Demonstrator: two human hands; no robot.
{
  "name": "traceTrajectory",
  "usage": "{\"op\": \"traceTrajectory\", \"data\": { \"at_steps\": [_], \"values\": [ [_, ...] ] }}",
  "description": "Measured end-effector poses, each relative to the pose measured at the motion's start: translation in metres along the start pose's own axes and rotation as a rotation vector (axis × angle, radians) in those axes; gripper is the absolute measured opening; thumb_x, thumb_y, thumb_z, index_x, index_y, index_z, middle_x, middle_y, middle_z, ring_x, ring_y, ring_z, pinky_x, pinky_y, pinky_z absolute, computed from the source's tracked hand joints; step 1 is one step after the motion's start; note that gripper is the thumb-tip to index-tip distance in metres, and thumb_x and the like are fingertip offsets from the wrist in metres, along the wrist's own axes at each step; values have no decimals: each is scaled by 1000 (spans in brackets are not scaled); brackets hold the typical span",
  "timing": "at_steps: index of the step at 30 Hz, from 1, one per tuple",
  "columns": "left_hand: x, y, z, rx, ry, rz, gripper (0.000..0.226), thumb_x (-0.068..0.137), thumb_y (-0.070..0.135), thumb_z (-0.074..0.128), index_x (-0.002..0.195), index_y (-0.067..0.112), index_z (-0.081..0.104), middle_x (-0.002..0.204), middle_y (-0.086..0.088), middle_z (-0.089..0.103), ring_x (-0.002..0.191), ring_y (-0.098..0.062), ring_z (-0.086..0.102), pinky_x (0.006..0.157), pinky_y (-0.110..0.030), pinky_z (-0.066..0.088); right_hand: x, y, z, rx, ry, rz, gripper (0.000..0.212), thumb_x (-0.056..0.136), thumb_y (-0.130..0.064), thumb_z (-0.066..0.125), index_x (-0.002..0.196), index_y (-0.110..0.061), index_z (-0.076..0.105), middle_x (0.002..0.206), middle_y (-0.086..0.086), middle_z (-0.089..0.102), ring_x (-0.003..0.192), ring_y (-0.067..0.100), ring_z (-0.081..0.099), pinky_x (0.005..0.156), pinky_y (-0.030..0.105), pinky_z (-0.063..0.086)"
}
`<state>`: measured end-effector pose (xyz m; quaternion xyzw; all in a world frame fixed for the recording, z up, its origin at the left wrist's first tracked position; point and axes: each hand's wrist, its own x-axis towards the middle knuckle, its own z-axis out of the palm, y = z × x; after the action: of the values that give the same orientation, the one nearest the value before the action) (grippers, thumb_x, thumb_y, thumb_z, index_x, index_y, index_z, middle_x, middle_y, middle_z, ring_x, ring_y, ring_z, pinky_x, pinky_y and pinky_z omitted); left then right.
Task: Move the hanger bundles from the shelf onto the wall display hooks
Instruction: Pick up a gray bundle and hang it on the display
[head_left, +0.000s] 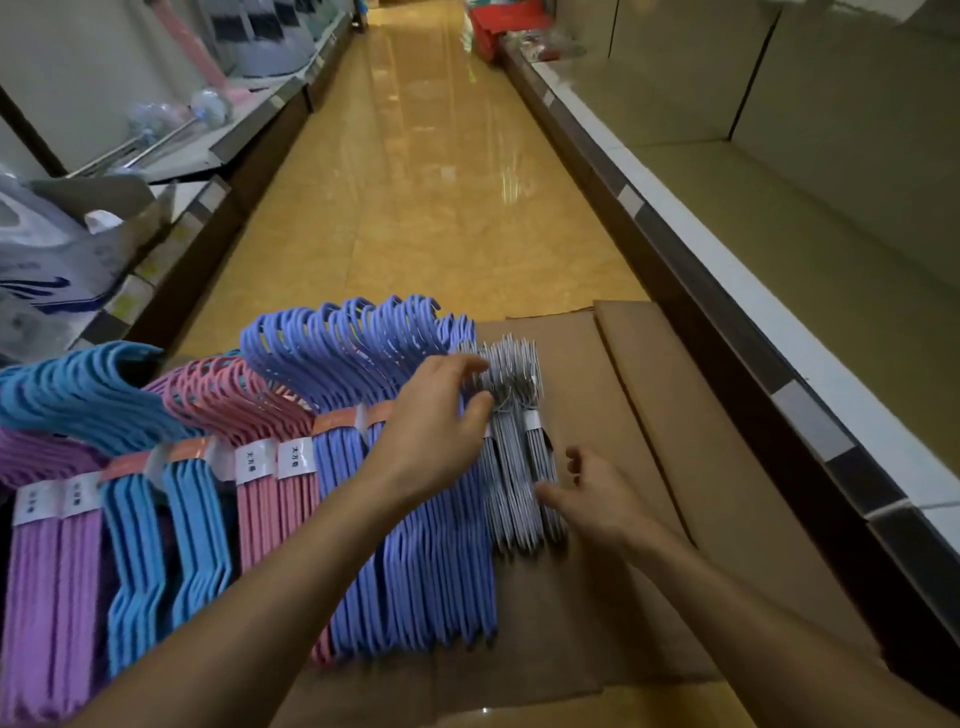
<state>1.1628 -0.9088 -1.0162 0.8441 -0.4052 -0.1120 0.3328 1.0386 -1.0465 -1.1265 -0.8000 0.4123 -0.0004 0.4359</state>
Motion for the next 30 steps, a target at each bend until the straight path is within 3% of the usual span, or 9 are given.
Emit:
{"op": "traceTrajectory", "data": {
  "at_steps": [2,5,10,17,24,30],
  "values": [
    [12,-2,9,159,-56,135,47,101,25,52,146,15,42,148,-3,41,133,-16,43,101,-19,32,5,2,10,19,7,-4,69,86,-42,73,142,-15,42,140,7,54,114,20,56,90,30,48],
    [35,-3,15,281,-79,241,57,100,26,54,151,12,34,156,-7,31,144,-23,31,116,-35,31,11,2,21,34,0,-26,73,85,-43,73,143,-14,40,140,8,52,123,24,53,98,32,46],
    [73,-5,22,533,-131,331,68,100,37,52,155,11,24,162,-11,24,148,-28,22,120,-39,18,16,-4,27,72,3,-24,84,86,-46,71,151,-13,28,151,9,41,135,26,43,108,39,43],
    [100,-12,42,726,-254,164,72,98,62,35,154,19,20,157,-9,32,142,-37,32,114,-56,22,16,0,38,120,13,-80,79,88,-45,69,151,-21,29,150,3,42,135,22,44,109,40,44],
    [103,-13,55,660,-247,111,63,101,59,27,150,20,26,155,-9,34,139,-37,32,108,-58,28,14,-4,47,146,61,-111,96,86,-44,72,158,-20,13,158,2,30,143,23,33,115,43,36],
    [110,4,66,646,-263,83,60,103,55,28,149,18,29,153,-9,34,138,-35,33,107,-57,27,15,-13,54,147,147,-14,106,78,-50,78,156,-18,14,153,7,33,138,26,38,109,45,42]
  ]
}}
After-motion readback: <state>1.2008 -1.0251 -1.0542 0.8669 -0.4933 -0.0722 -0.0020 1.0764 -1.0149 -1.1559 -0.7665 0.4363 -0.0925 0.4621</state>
